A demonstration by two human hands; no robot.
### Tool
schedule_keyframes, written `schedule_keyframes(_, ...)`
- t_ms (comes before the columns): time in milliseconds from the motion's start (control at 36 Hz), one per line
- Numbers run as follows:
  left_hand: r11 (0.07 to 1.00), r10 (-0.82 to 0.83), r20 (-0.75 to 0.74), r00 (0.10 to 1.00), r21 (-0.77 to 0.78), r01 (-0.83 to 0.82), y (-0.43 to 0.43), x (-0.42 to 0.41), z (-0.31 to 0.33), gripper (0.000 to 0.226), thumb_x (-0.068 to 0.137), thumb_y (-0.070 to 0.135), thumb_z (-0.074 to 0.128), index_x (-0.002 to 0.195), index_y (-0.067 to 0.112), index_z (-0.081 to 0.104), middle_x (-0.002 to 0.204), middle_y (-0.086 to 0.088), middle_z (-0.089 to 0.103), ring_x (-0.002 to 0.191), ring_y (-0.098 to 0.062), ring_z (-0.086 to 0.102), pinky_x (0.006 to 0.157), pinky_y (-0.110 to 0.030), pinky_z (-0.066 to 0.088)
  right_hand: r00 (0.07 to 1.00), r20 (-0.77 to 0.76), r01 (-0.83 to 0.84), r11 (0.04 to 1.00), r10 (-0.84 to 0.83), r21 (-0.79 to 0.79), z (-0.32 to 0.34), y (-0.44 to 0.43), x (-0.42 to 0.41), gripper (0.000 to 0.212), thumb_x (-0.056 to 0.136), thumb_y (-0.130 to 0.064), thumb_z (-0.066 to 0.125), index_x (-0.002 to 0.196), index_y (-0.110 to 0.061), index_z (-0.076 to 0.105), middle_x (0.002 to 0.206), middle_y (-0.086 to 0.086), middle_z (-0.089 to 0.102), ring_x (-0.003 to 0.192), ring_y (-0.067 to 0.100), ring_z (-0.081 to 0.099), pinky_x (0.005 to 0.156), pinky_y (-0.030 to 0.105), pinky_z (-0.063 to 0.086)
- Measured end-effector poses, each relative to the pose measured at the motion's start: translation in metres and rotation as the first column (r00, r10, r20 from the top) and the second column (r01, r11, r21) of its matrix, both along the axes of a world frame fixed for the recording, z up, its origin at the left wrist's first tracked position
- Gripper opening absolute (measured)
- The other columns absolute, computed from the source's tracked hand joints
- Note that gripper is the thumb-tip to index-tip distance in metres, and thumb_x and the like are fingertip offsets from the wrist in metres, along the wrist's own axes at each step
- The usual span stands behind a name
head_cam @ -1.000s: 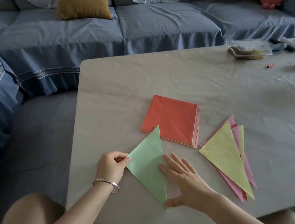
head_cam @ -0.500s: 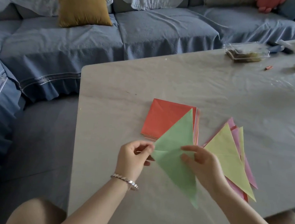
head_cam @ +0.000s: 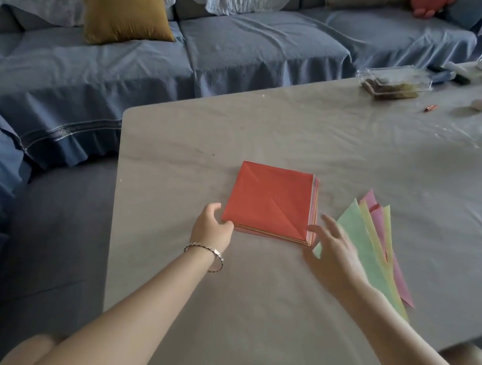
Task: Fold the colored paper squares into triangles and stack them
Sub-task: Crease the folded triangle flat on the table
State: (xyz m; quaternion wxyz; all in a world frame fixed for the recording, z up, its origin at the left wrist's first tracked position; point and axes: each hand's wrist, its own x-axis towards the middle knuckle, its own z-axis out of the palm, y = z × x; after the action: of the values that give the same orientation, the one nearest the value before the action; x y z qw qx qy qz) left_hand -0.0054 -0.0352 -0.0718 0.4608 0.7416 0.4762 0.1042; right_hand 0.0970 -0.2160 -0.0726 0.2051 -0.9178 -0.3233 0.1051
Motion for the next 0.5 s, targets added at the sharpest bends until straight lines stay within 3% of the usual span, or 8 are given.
schedule_keyframes(111,0.999,0.0,0.006,1.0,-0.051,0.0,0.004,0.01,0.002,0.048,0.084,0.009,0.053,0.131,0.013,0.044,0.134,-0.01,0.049,0.118,-0.023,0.05,0.094,-0.027,0.038,0.981,0.046,-0.184,0.979,0.188,-0.085,-0.012,0.025,-0.002,0.05,0.093,-0.026,0.047,0.141,-0.021,0.035,0.155,0.0,0.015,0.143,0.016,0.013,0.112,0.028,0.013)
schedule_keyframes(194,0.998,0.024,0.043,0.999,-0.059,-0.022,0.004,0.013,0.005,0.039,0.084,0.007,0.053,0.123,0.012,0.051,0.12,-0.006,0.059,0.095,-0.017,0.056,0.08,-0.022,0.039,0.975,0.049,-0.206,0.966,0.216,-0.156,-0.021,0.031,-0.001,0.05,0.096,-0.03,0.04,0.144,-0.023,0.029,0.155,-0.002,0.015,0.143,0.016,0.011,0.113,0.028,0.011)
schedule_keyframes(278,0.999,0.049,0.069,0.996,0.004,-0.05,0.004,0.016,0.007,0.028,0.082,0.005,0.053,0.109,0.011,0.059,0.111,-0.005,0.064,0.087,-0.014,0.055,0.076,-0.021,0.039,0.973,0.078,-0.205,0.967,0.218,-0.154,-0.027,0.031,0.0,0.048,0.096,-0.031,0.04,0.143,-0.023,0.032,0.155,-0.001,0.018,0.143,0.017,0.015,0.112,0.028,0.013)
schedule_keyframes(389,0.993,0.057,0.039,0.998,0.102,-0.061,0.005,0.02,0.005,0.027,0.082,0.014,0.062,0.108,0.011,0.06,0.106,-0.004,0.063,0.099,-0.018,0.058,0.077,-0.022,0.039,0.967,0.109,-0.217,0.969,0.23,-0.122,-0.029,0.032,0.001,0.046,0.095,-0.031,0.044,0.139,-0.02,0.04,0.152,0.002,0.026,0.141,0.018,0.021,0.111,0.029,0.018)
schedule_keyframes(500,0.985,0.138,0.042,0.99,0.101,-0.142,0.007,0.027,0.006,0.027,0.078,0.017,0.068,0.103,0.011,0.061,0.099,-0.005,0.066,0.089,-0.022,0.061,0.071,-0.025,0.041,0.955,0.162,-0.23,0.966,0.248,-0.122,-0.031,0.033,0.001,0.041,0.094,-0.029,0.044,0.134,-0.02,0.045,0.147,0.002,0.033,0.138,0.017,0.026,0.107,0.03,0.023)
